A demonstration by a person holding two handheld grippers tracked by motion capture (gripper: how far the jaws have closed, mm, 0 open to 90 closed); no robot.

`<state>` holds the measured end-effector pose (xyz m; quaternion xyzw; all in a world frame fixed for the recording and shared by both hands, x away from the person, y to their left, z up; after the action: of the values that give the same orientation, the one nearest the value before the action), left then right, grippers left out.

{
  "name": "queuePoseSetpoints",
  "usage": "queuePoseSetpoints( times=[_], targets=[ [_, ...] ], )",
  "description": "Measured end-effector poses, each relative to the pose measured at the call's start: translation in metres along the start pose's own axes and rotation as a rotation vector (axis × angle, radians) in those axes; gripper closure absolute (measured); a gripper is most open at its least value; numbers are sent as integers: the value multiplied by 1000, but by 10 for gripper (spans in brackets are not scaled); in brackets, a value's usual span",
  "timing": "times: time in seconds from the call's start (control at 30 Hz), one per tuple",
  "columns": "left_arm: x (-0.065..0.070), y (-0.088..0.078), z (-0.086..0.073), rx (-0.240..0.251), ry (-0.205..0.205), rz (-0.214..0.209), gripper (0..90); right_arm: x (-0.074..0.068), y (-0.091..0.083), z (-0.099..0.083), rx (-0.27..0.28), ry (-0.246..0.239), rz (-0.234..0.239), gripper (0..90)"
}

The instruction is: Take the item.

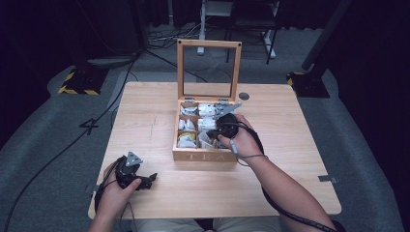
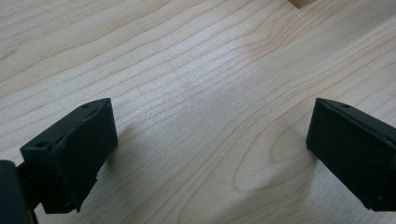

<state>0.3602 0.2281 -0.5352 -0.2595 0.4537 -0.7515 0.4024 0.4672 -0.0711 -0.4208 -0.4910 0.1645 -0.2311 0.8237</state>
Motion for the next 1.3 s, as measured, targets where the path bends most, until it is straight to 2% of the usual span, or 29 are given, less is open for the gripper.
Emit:
queuePoseSetpoints(
  times=[0.27,0.63,0.87,1.13,1.3],
  targets=[
    [-1,1,2,-5,-8,6,24,0,-19,-2,89,23,29,900],
    [-2,2,3,0,-14,8,22,4,-45,-8,137,41,11,900],
    [-2,2,4,-2,-14,8,21,15,-65,-20,157,59,-20,900],
    [-2,2,5,-1,-14,8,20,37,-87,-38,196,117,-58,900],
    [-2,2,5,-1,-14,8,20,48,-95,-47,201,147,-85,900]
  ],
)
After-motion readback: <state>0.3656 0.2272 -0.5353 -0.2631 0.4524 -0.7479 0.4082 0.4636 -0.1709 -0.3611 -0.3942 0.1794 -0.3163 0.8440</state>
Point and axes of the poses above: each handheld gripper's, and its own axes: y roughly forward along the jaws, z roughly out of its top, x roughly to its right, the point moved 4 cm from there along y, roughly forward along the jaws, and after that the axes turned 15 degrees about -x, right-handed, at the moved point
